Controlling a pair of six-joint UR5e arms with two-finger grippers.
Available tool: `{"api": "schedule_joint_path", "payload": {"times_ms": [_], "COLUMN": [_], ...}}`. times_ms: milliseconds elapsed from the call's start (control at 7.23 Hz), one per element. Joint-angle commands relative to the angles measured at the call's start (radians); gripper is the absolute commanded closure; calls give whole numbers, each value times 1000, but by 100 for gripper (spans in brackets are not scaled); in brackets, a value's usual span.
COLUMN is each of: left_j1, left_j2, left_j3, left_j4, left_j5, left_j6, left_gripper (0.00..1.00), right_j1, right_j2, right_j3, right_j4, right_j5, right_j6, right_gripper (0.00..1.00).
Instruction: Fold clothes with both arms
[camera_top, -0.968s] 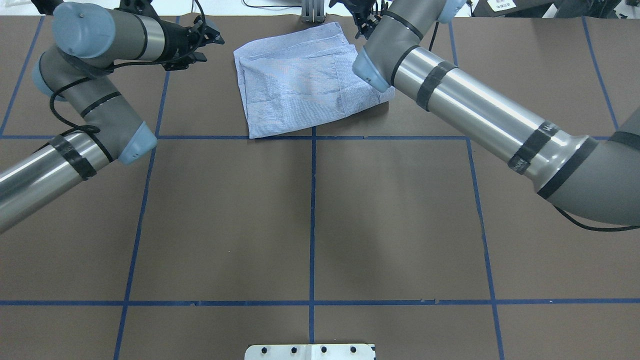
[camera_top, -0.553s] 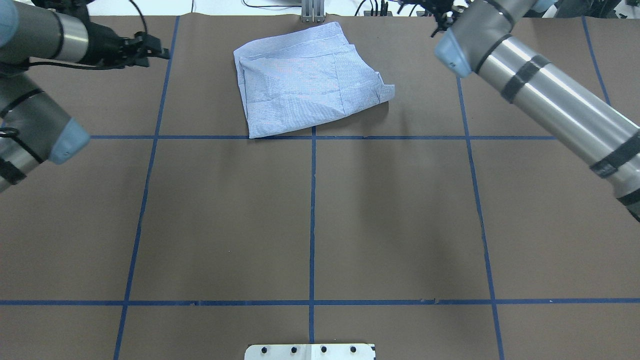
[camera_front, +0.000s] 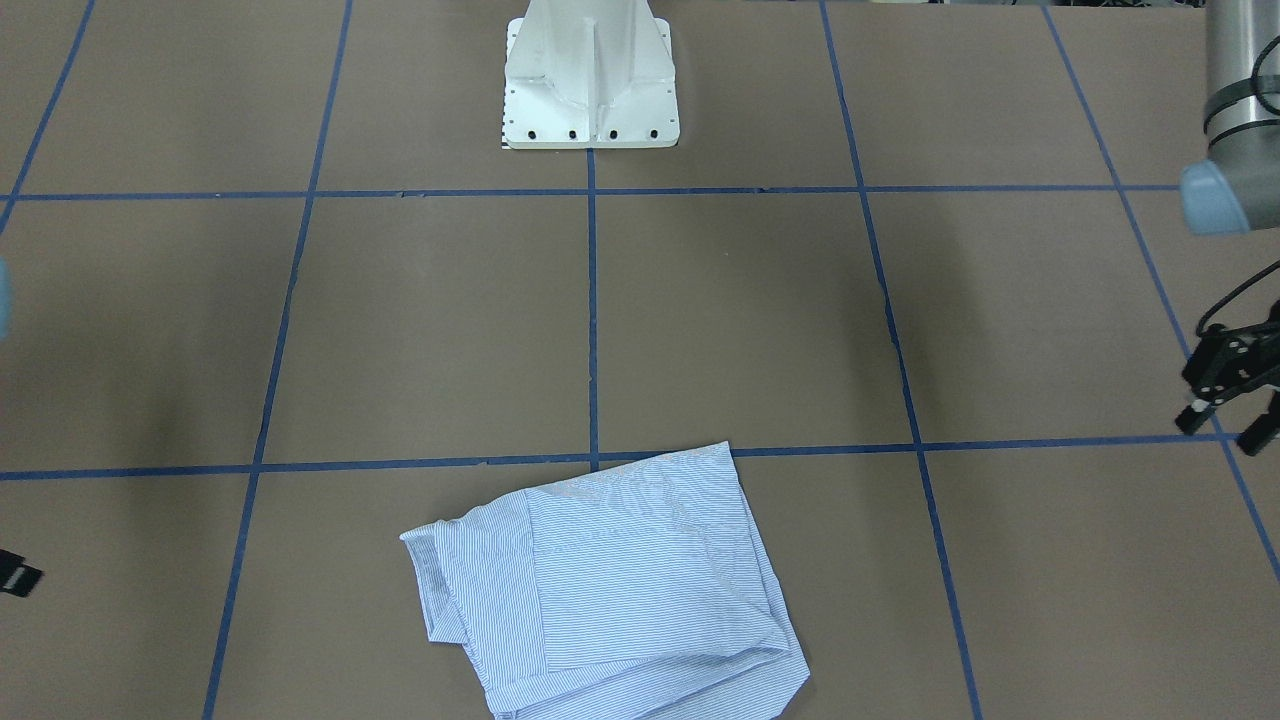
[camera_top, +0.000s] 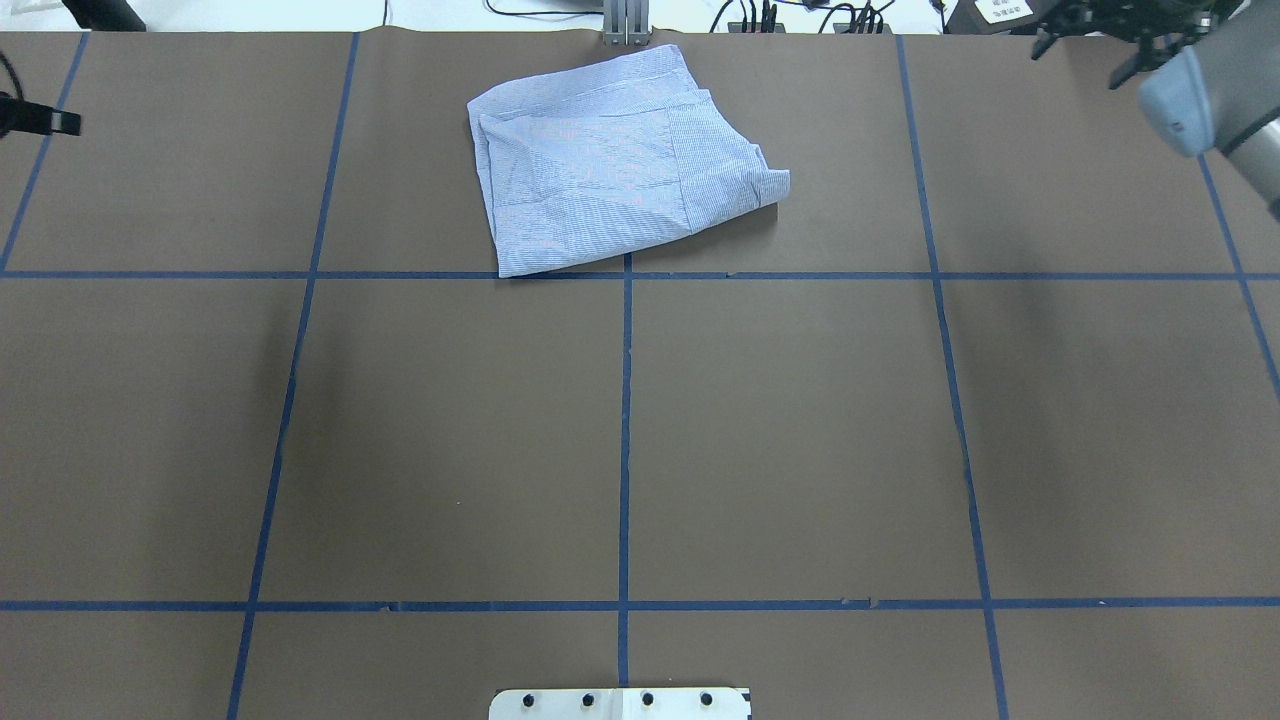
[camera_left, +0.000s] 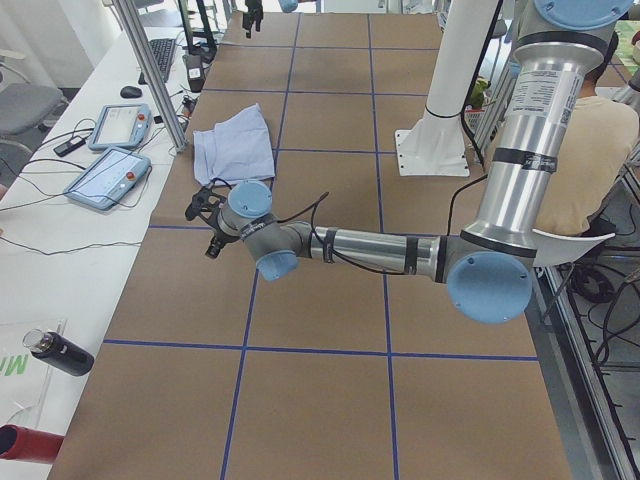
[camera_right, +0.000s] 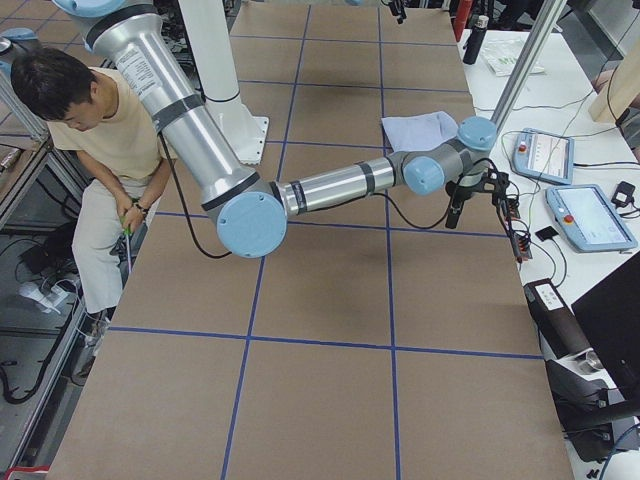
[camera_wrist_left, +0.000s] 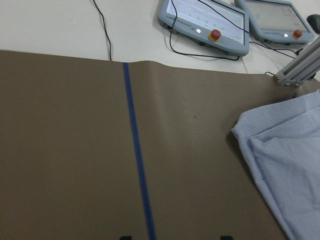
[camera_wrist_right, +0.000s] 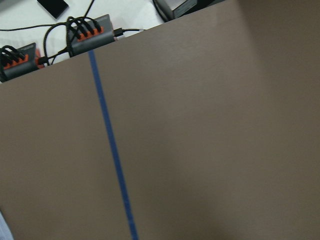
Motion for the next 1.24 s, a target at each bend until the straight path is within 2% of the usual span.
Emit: {"api": "schedule_joint_path", "payload": {"times_ms": [0,138,277,415,553,692,968,1107], "left_j1": [-137,-182,-188,-202,-234,-251,-248,-248], "left_j2": [36,35,32,38,47,111,209,245], "left_j3": [-1,-5,-22,-39,-41,-100,-235,-252], "left_j4": [150,260,366,423,456,458,458,446], "left_j5": [-23,-26,-28,-75,-142,-155,-144,-149], "left_j6": [307,395,432,437,437,435,429,437], "left_gripper": [24,1,1,1,1,1,1,1], "right_j1": [121,157,189,201,203,206,195,195], "right_j2": [-209,-325,-435,-531,-626,-683,-656,-639], "right_j3": [57,112,172,260,355,413,387,383], "right_j4": [-2,-1,-1,-1,-2,-2,-27,-45], "right_j5": [33,33,32,33,33,33,35,38], "right_j6": [-357,-469,-574,-597,-598,-598,-595,-596], "right_gripper": [0,0,0,0,0,0,0,0]}}
